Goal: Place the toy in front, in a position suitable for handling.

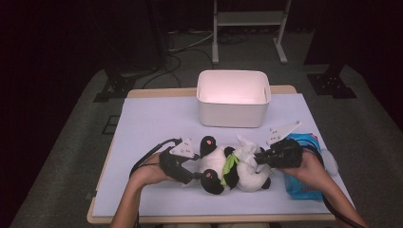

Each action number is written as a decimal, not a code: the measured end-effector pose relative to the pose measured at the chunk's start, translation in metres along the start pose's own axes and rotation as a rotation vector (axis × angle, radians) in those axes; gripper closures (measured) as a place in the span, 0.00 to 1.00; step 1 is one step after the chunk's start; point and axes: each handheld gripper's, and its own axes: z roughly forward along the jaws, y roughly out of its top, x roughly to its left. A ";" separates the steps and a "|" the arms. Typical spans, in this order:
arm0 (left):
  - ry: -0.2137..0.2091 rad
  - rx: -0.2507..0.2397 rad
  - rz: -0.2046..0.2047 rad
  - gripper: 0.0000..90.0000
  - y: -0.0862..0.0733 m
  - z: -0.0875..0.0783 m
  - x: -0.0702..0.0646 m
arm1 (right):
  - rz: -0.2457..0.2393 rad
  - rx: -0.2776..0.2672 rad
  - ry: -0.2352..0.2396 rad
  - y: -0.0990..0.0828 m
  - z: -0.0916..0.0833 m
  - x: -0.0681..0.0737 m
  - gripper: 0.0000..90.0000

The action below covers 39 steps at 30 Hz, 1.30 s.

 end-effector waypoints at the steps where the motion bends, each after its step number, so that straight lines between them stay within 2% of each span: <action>1: 0.001 0.004 0.000 0.37 -0.001 -0.001 0.001 | 0.003 -0.004 0.004 0.002 0.001 -0.002 0.92; 3: -0.005 0.003 -0.002 0.36 -0.003 0.000 0.001 | -0.001 -0.012 0.008 0.005 0.000 -0.002 0.92; 6: -0.028 -0.002 0.000 0.35 -0.002 0.003 0.000 | -0.008 -0.054 0.064 0.010 -0.003 0.004 0.92; 8: -0.031 0.002 0.001 0.35 -0.001 0.007 -0.001 | -0.063 -0.047 0.101 0.020 0.002 0.020 0.92; 9: -0.033 0.006 0.008 0.35 0.000 0.008 -0.002 | -0.063 -0.047 0.101 0.020 0.002 0.020 0.92; 10: -0.038 0.004 0.014 0.34 0.001 0.009 -0.003 | -0.099 -0.035 0.130 0.028 0.009 0.031 0.92; 11: -0.038 0.004 0.014 0.34 0.001 0.009 -0.003 | -0.099 -0.035 0.130 0.028 0.009 0.031 0.92; 12: -0.040 -0.001 0.010 0.34 0.002 0.009 -0.004 | -0.135 -0.023 0.152 0.036 0.017 0.040 0.92; 14: -0.038 -0.008 0.005 0.34 0.002 0.010 -0.003 | -0.163 -0.008 0.171 0.044 0.024 0.049 0.92; 17: -0.048 -0.019 0.000 0.34 0.001 0.010 -0.002 | -0.191 0.005 0.195 0.054 0.035 0.056 0.92; 19: -0.051 -0.020 -0.001 0.34 0.001 0.010 -0.002 | -0.190 0.010 0.201 0.057 0.038 0.058 0.92; 20: -0.052 -0.020 -0.001 0.34 0.001 0.010 -0.002 | -0.202 0.022 0.211 0.062 0.046 0.061 0.92; 23: -0.047 -0.013 -0.005 0.34 -0.001 0.010 -0.001 | -0.216 0.052 0.208 0.065 0.054 0.063 0.92; 27: -0.045 -0.004 -0.003 0.33 -0.001 0.010 -0.001 | -0.208 0.059 0.198 0.064 0.049 0.060 0.92; 31: -0.046 -0.002 0.002 0.33 -0.001 0.010 -0.001 | -0.226 0.075 0.183 0.068 0.043 0.062 0.92; 36: -0.061 -0.013 0.006 0.33 0.000 0.011 -0.003 | -0.263 0.071 0.190 0.087 0.049 0.069 0.92; 38: -0.062 -0.012 0.004 0.33 0.000 0.010 -0.002 | -0.271 0.080 0.201 0.094 0.054 0.072 0.92; 39: -0.063 -0.013 0.003 0.33 -0.001 0.010 -0.002 | -0.286 0.107 0.200 0.095 0.059 0.073 0.91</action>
